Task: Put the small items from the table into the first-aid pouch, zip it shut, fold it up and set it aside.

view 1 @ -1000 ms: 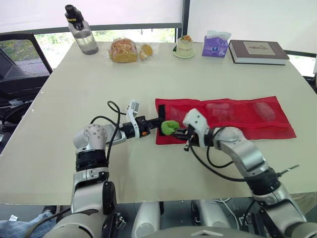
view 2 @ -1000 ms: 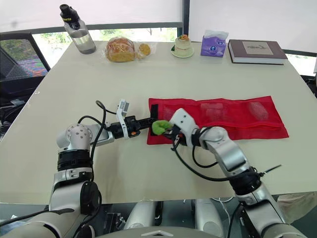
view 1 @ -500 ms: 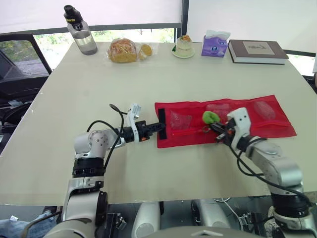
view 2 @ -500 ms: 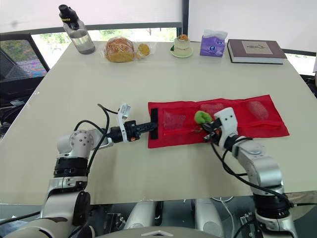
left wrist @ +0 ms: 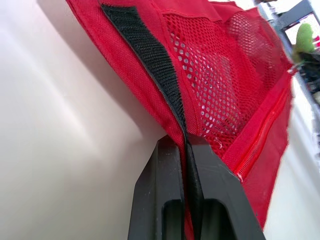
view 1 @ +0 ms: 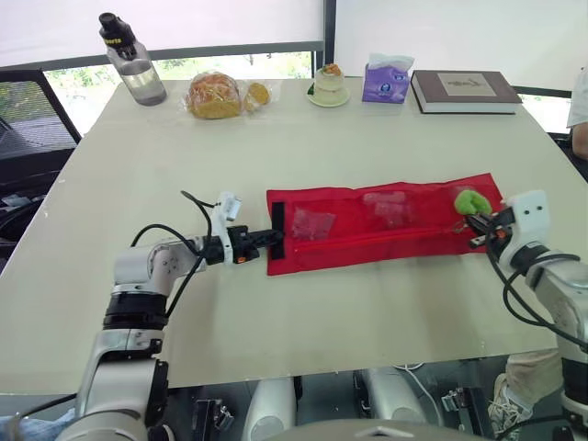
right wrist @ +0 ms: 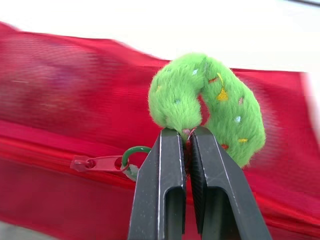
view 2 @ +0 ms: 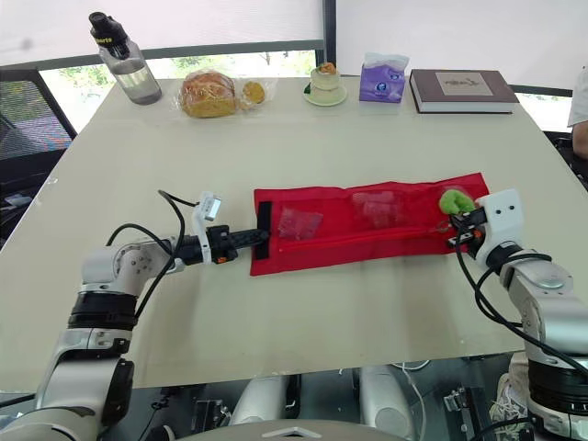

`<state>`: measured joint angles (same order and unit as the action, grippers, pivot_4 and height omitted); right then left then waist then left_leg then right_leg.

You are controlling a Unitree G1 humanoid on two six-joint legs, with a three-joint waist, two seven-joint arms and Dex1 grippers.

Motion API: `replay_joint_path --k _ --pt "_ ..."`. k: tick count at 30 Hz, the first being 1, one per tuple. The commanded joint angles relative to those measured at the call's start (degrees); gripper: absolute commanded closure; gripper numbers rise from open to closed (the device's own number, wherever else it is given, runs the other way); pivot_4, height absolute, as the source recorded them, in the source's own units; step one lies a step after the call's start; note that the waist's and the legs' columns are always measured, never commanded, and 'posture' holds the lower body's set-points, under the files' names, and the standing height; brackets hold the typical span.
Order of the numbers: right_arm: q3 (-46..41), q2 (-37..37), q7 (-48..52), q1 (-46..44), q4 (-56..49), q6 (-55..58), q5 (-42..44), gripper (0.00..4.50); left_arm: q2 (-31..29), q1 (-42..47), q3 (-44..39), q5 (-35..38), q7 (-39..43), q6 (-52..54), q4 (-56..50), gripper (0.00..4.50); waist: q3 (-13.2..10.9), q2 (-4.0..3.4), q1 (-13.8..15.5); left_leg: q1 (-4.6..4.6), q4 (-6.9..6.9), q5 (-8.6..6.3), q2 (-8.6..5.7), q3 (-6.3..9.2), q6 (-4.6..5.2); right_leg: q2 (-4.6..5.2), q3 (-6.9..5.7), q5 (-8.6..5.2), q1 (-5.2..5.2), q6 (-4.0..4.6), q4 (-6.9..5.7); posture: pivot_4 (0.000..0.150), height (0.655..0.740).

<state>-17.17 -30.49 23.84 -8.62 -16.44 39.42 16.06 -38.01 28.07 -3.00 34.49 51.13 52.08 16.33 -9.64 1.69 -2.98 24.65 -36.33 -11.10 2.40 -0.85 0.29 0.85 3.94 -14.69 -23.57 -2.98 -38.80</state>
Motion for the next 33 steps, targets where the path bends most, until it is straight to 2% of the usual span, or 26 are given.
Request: replay_joint_path --k 1,7,16,17,19,21,22,23,24,26,29,30,31,33 --pt "-4.94 -1.45 -3.79 -1.16 0.89 -1.42 -1.42 4.44 -6.19 -2.73 2.59 -9.03 -1.02 -5.3 4.17 4.5 0.03 -0.05 -0.21 -0.04 0.03 0.0 0.0 -0.03 0.0 0.01 0.03 -0.01 0.0 0.02 -0.01 0.15 0.74" --pt "-9.2 -1.33 -10.55 -1.09 4.73 0.82 -3.13 4.44 -10.8 -3.84 2.97 -10.83 -0.21 -8.27 5.5 4.5 0.05 -0.09 -0.9 -0.13 0.09 0.0 0.03 -0.13 0.0 0.01 0.09 -0.04 0.0 0.06 -0.04 0.15 0.74" --pt "-8.8 -1.0 -9.85 0.28 5.34 0.61 -1.58 4.44 -11.99 -4.97 2.76 -10.37 -0.46 -7.56 3.91 4.5 0.09 -0.18 -1.05 -0.22 0.24 0.0 0.06 -0.26 0.0 0.0 0.17 -0.08 0.0 0.08 -0.02 0.15 0.74" --pt "-8.58 -1.12 -9.31 0.48 5.05 0.29 -1.16 3.95 -12.13 -5.13 2.59 -10.2 -0.53 -7.29 3.55 4.5 0.09 -0.18 -1.05 -0.23 0.24 0.0 0.06 -0.26 0.01 0.0 0.17 -0.08 0.0 0.09 -0.03 0.15 0.74" --pt "-8.79 -0.8 -7.12 0.81 3.67 -0.1 1.39 3.42 -12.66 -5.52 1.84 -9.79 -0.99 -6.55 2.63 4.5 0.09 -0.18 -1.19 -0.23 0.25 0.0 0.07 -0.27 0.01 -0.01 0.18 -0.08 0.0 0.09 -0.02 0.15 0.74" --pt "-9.48 -0.11 -6.9 0.98 2.75 -0.15 2.76 2.31 -13.4 -6.27 1.12 -9.35 -1.21 -5.87 1.55 4.5 0.09 -0.18 -1.37 -0.26 0.28 -0.01 0.11 -0.3 0.01 -0.04 0.22 -0.08 -0.01 0.09 -0.02 0.15 0.74" --pt "-9.77 0.08 -6.91 1.09 2.57 -0.46 3.17 1.93 -13.78 -6.85 0.83 -9.21 -1.19 -5.59 0.87 4.5 0.09 -0.18 -1.5 -0.31 0.33 -0.01 0.14 -0.35 0.01 -0.06 0.27 -0.09 0.0 0.08 -0.02 0.15 0.74" --pt "-10.04 0.15 -6.82 1.27 2.37 -0.82 3.54 1.21 -14.3 -7.6 0.59 -9.22 -1.17 -5.39 0.04 4.5 0.09 -0.18 -1.5 -0.35 0.37 -0.01 0.17 -0.37 0.01 -0.09 0.29 -0.12 0.0 0.06 -0.02 0.15 0.74" --pt "-10.6 0.3 -6.75 1.68 1.77 -0.85 4.14 1.05 -15.09 -8.53 -0.12 -8.86 -0.95 -4.96 -0.89 4.5 0.09 -0.18 -1.56 -0.36 0.39 -0.01 0.18 -0.38 0.01 -0.09 0.29 -0.13 0.0 0.05 -0.02 0.15 0.74" --pt "-11.35 0.66 -5.94 2.7 0.3 -0.46 5.85 0.1 -15.63 -9.34 -1.91 -7.99 -1.49 -4.19 -1.66 4.5 0.09 -0.18 -1.8 -0.42 0.48 -0.01 0.2 -0.41 0.01 -0.09 0.33 -0.2 0.0 -0.03 -0.01 0.15 0.74" --pt "-11.42 1.26 -2.74 5.18 -3.24 2.55 11.24 0.04 -15.12 -9.43 -4.02 -7.33 -2.2 -3.85 -2.09 4.5 0.09 -0.18 -1.9 -0.51 0.67 -0.01 0.21 -0.44 0.0 -0.1 0.34 -0.24 0.0 0.04 -0.01 0.15 0.74" --pt "-11.51 1.71 -2.08 6.0 -4.45 3.37 12.94 0.0 -15.04 -9.59 -4.28 -7.46 -2.34 -3.93 -2.41 3.8 0.08 -0.17 -1.88 -0.54 0.69 -0.01 0.23 -0.43 0.0 -0.13 0.34 -0.25 0.0 0.04 -0.02 0.15 0.74" --pt "-12.02 2.81 -2.26 6.78 -6.2 4.68 15.32 0.0 -15.18 -10.05 -4.66 -7.36 -2.17 -3.88 -3.24 3.52 0.09 -0.17 -1.86 -0.56 0.7 -0.01 0.27 -0.42 0.0 -0.17 0.33 -0.26 0.0 0.04 -0.02 0.15 0.74" --pt "-13.54 5.07 -2.85 7.94 -9.82 7.17 20.98 0.0 -15.38 -10.88 -5.95 -6.67 -1.96 -3.28 -5.03 2.54 0.09 -0.18 -1.8 -0.64 0.76 -0.01 0.3 -0.42 0.0 -0.19 0.34 -0.28 0.03 0.07 -0.06 0.15 0.74"
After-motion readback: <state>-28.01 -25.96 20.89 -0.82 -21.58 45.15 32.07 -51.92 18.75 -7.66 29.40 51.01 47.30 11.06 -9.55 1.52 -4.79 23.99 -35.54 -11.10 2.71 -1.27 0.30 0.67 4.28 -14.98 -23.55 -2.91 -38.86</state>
